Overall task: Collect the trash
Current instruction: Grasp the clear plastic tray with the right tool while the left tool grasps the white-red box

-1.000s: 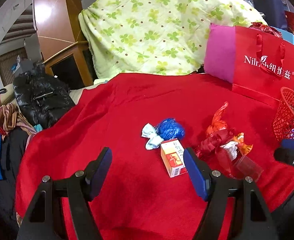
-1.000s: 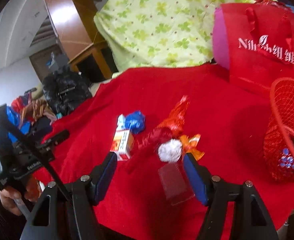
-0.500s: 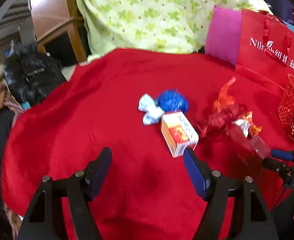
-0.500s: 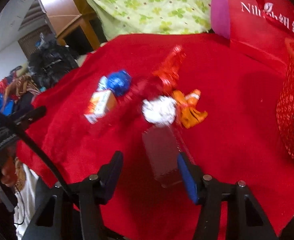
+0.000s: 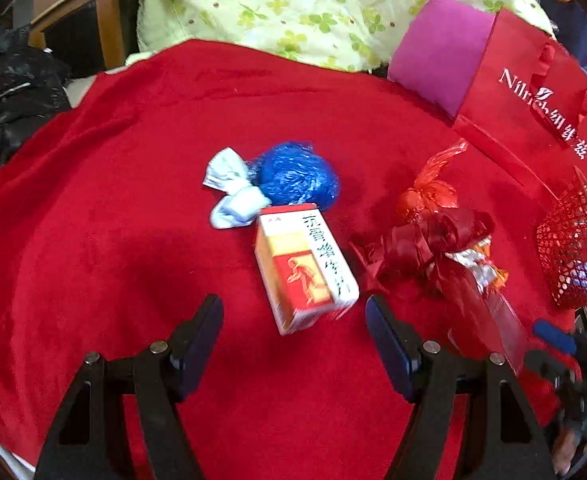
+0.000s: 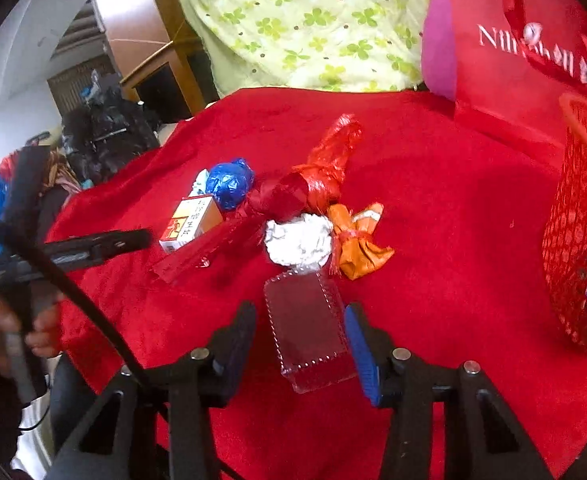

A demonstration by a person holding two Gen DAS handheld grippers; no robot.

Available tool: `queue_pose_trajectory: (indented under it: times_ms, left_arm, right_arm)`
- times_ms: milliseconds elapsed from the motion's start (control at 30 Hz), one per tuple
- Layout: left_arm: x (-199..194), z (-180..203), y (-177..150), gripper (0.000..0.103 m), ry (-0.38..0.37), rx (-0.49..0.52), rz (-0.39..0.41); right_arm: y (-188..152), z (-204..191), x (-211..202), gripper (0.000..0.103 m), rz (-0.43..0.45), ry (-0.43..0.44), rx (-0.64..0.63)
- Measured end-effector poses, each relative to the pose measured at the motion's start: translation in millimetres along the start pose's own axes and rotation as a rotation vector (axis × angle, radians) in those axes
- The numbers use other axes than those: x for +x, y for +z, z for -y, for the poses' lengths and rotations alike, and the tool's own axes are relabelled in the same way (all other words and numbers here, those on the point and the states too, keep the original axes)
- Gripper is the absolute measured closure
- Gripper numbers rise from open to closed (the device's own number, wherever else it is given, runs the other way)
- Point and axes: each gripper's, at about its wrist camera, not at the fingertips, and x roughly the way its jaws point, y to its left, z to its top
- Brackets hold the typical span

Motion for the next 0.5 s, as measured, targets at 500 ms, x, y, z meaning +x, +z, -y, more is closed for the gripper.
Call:
queue_pose_trajectory:
  times_ms: [500]
  left_arm:
    - [55,-3,9,0.043,-0.052,-0.122,-0.104]
  right_arm:
    - [-11,-15,42,0.041,-0.065,-0.068,-0.079]
